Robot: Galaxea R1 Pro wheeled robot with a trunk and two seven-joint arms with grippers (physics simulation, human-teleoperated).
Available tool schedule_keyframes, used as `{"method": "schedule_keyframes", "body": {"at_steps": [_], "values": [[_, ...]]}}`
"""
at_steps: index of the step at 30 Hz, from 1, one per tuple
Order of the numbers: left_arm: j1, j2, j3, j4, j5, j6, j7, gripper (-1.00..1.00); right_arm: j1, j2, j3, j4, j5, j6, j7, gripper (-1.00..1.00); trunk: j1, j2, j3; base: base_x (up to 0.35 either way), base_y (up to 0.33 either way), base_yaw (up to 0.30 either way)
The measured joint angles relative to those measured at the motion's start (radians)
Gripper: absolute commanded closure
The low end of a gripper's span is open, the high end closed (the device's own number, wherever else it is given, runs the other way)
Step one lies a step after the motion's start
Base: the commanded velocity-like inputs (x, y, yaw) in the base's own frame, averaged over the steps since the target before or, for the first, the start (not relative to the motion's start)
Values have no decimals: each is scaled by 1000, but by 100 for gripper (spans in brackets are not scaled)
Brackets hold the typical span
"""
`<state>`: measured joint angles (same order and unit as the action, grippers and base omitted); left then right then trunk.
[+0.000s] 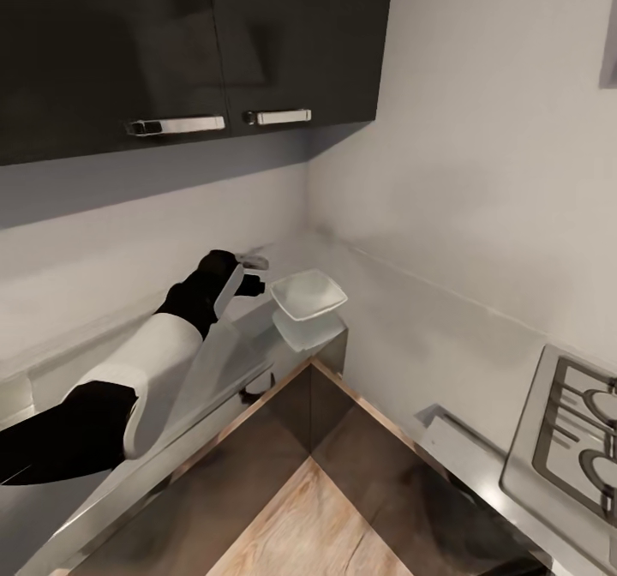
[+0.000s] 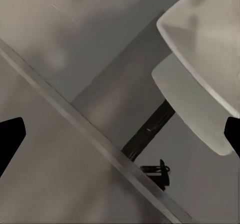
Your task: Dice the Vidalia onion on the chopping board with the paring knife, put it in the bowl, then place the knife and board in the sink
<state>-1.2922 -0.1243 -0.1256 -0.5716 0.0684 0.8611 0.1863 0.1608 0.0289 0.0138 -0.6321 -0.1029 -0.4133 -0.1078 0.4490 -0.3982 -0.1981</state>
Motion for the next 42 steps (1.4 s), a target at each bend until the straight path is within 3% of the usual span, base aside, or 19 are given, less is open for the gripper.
{"method": "schedule_keyframes", "body": {"at_steps": [12,20,26,34,38,42], "values": [[3,0,1,3,1,0,-1,-100,0,0,0,0,0,0,0,-100,0,0,0,246,-185,0],[28,1,1,-3,0,-3,-1,-100,0,0,0,0,0,1,0,-100,0,0,-3,52,-39,0],[33,1,3,3,5,-78,0,-100,0,0,0,0,-1,1,0,-100,0,0,-10,2,-2,0],[44,3,8,3,9,-91,-1,-100,0,0,0,0,-1,1,0,-100,0,0,-22,0,0,0],[47,3,9,14,43,-97,-4,-100,0,1,0,0,-1,2,0,-100,0,0,-28,0,0,0],[68,3,8,24,141,-140,-4,-100,0,2,0,1,-1,5,1,-100,0,0,-34,0,0,0]]}}
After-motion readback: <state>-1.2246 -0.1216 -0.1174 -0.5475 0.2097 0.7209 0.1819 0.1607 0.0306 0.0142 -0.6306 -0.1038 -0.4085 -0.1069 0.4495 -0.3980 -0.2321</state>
